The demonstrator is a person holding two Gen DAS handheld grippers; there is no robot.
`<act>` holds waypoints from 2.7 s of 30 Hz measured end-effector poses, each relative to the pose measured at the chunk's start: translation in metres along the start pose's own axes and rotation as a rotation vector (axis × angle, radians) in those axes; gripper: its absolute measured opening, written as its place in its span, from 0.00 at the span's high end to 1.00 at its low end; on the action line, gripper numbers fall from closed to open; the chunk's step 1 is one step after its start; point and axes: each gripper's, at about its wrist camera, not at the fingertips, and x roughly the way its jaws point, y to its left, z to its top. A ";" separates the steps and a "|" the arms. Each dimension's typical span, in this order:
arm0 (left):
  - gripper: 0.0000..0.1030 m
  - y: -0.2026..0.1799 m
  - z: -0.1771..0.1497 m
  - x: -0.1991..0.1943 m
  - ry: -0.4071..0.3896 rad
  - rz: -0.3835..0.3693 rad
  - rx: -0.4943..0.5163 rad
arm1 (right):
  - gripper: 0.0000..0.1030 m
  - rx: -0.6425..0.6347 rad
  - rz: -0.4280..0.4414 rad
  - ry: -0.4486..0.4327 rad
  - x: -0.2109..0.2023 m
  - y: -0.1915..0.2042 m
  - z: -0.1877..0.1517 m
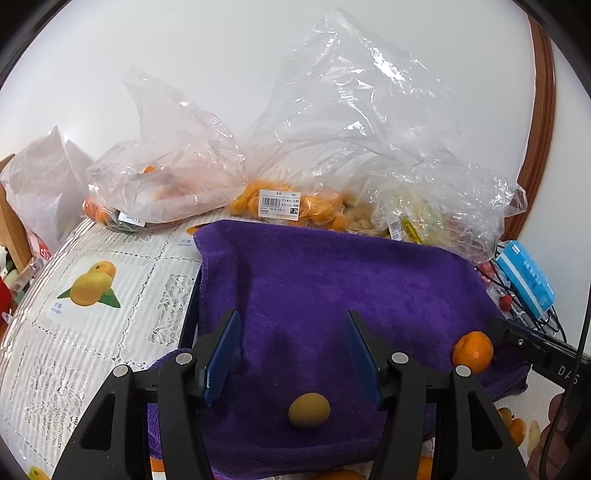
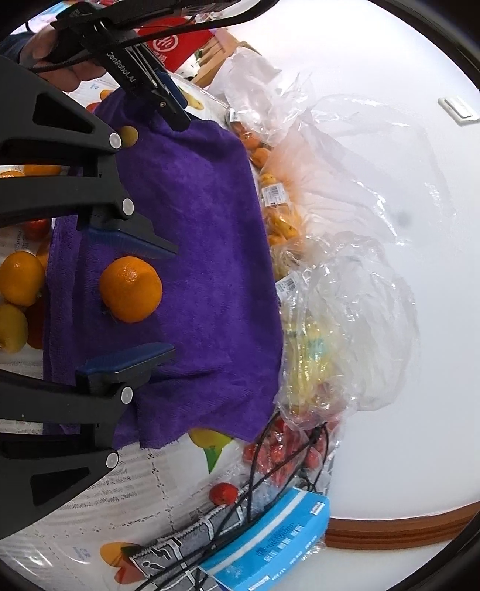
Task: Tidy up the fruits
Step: 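Open the right tool to drop the orange while the left tool releases the kiwi onto the towel, then move the right tool to another mandarin orange and grasp it, then grasp a large orange with the left tool while the right tool holds its orange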
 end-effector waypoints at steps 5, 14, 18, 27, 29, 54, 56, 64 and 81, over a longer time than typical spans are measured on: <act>0.46 -0.003 -0.001 -0.002 0.000 -0.015 0.009 | 0.53 -0.030 -0.007 -0.045 -0.008 0.007 -0.002; 0.43 -0.003 -0.001 -0.005 -0.012 -0.006 -0.002 | 0.53 -0.067 0.005 -0.031 -0.013 0.018 -0.005; 0.42 0.000 0.000 -0.010 -0.026 0.001 -0.012 | 0.53 -0.074 0.029 -0.059 -0.032 0.021 -0.011; 0.40 0.011 -0.007 -0.031 -0.038 0.005 -0.056 | 0.53 -0.110 -0.038 -0.030 -0.049 0.020 -0.060; 0.38 0.013 -0.012 -0.039 -0.047 0.005 -0.062 | 0.53 -0.091 -0.043 -0.028 -0.055 0.014 -0.069; 0.31 0.010 -0.084 -0.084 0.086 -0.213 -0.011 | 0.65 0.041 -0.145 0.024 -0.073 -0.008 -0.123; 0.31 -0.002 -0.087 -0.079 0.116 -0.202 0.046 | 0.65 0.037 -0.140 0.031 -0.077 -0.004 -0.128; 0.46 -0.015 -0.094 -0.059 0.239 -0.149 0.109 | 0.65 -0.002 -0.165 0.048 -0.077 0.004 -0.132; 0.61 -0.014 -0.093 -0.057 0.239 -0.185 0.079 | 0.67 0.087 -0.056 0.057 -0.074 -0.012 -0.133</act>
